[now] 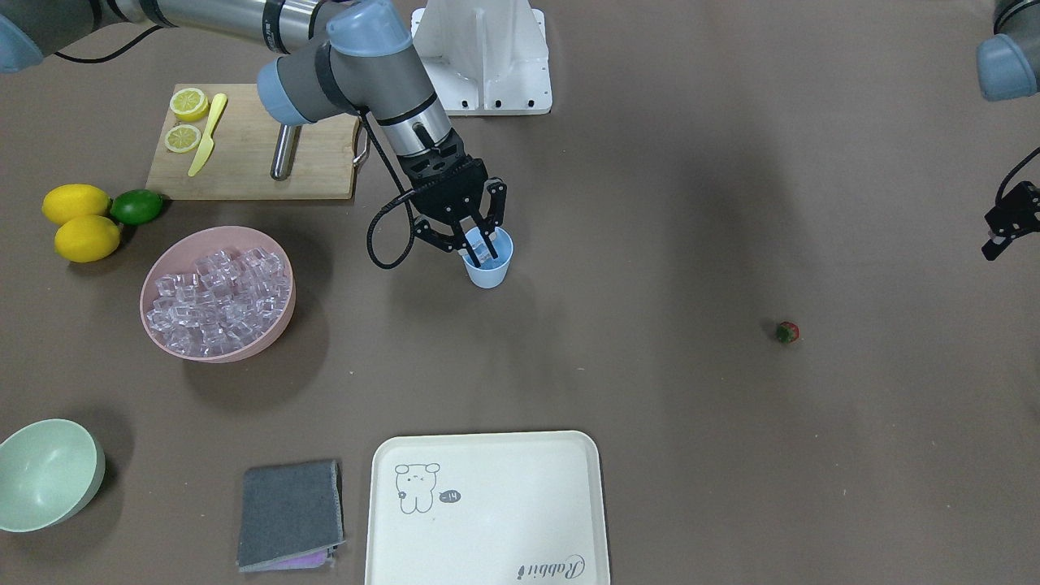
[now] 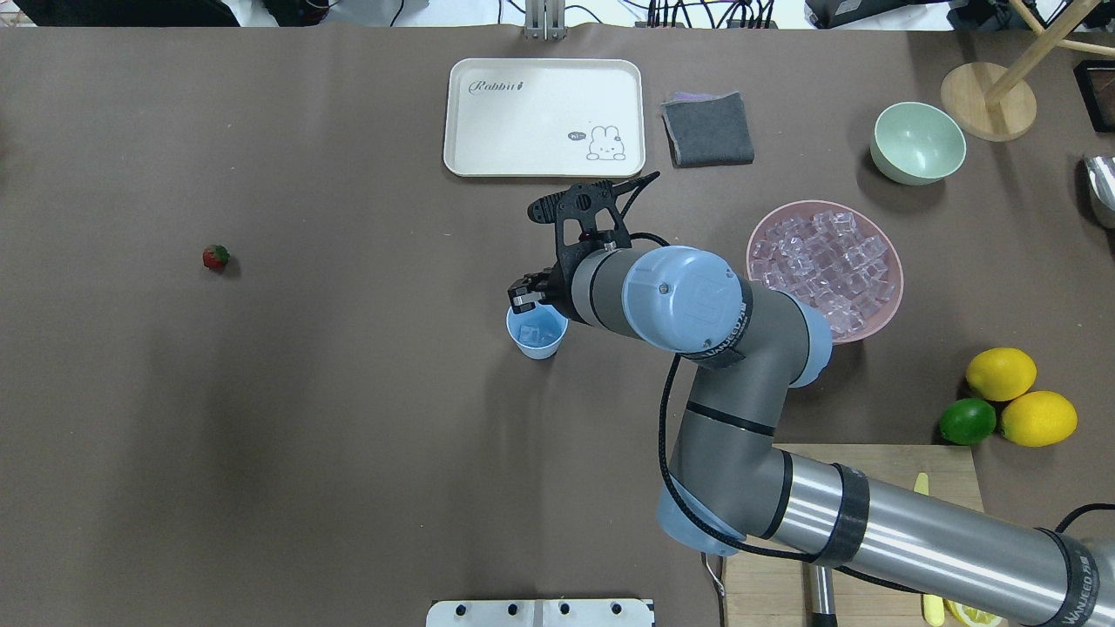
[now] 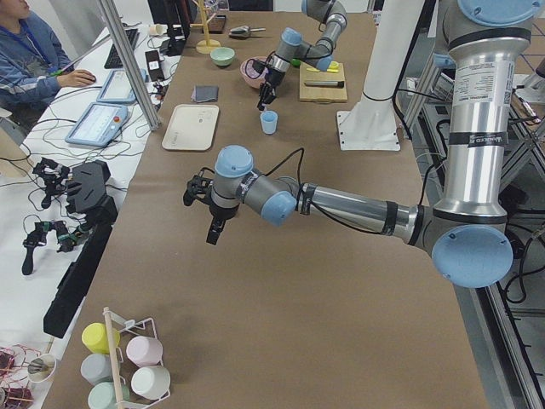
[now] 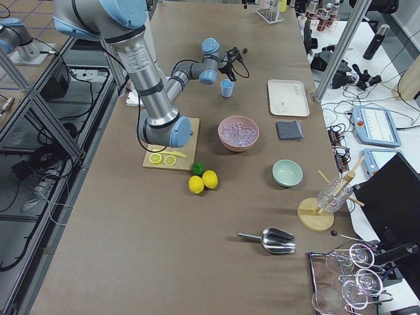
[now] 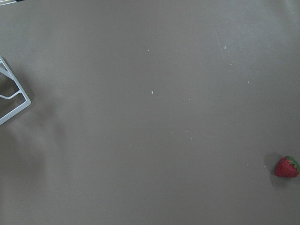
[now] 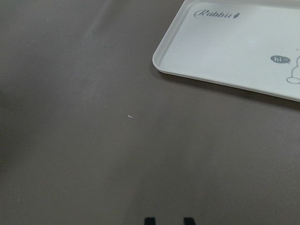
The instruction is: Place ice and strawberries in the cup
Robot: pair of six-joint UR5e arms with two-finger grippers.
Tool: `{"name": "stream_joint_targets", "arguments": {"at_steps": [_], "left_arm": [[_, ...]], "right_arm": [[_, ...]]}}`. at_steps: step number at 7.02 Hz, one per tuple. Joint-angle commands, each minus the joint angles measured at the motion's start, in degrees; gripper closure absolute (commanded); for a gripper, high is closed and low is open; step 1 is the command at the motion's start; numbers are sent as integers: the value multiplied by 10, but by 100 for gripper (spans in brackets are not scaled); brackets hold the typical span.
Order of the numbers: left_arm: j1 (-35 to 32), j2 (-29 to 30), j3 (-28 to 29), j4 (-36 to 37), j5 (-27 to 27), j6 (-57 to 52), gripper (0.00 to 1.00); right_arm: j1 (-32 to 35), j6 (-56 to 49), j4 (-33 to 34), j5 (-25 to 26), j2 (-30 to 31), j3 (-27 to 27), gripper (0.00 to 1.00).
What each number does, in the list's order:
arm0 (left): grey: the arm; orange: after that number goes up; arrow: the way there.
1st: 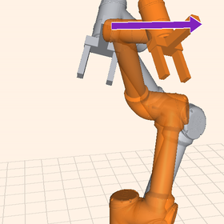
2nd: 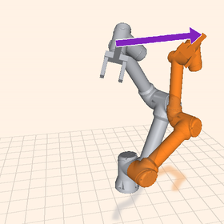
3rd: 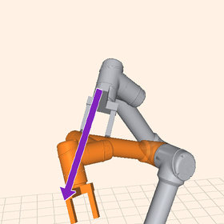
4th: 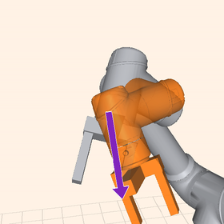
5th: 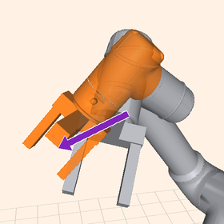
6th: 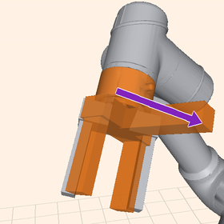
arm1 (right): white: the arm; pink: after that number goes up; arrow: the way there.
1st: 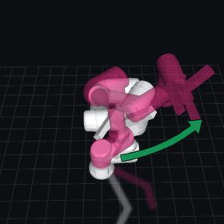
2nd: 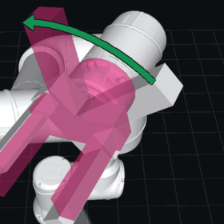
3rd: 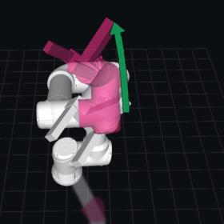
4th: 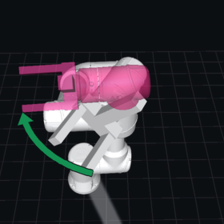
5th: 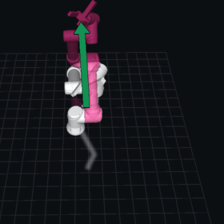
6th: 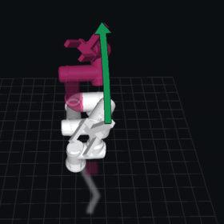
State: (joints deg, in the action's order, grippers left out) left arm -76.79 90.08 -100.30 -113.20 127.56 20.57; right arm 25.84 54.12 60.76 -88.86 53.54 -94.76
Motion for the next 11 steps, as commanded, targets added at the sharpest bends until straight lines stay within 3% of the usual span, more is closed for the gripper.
{"name": "stream_joint_targets", "arguments": {"at_steps": [1, 3, 7, 11], "left_arm": [[0, -1, 0, 0, 0, 0, 2], [0, -2, -1, 0, 0, 0, 2], [11, 3, -16, -1, 5, 0, 3], [27, 15, -10, 0, 0, -1, 3]], "right_arm": [[-7, 0, -1, -1, -1, -3, 76], [-13, 4, -4, -1, 3, -8, 1], [16, -3, -3, -19, 51, -55, 0], [197, -50, -2, -230, 145, -122, 0]]}}
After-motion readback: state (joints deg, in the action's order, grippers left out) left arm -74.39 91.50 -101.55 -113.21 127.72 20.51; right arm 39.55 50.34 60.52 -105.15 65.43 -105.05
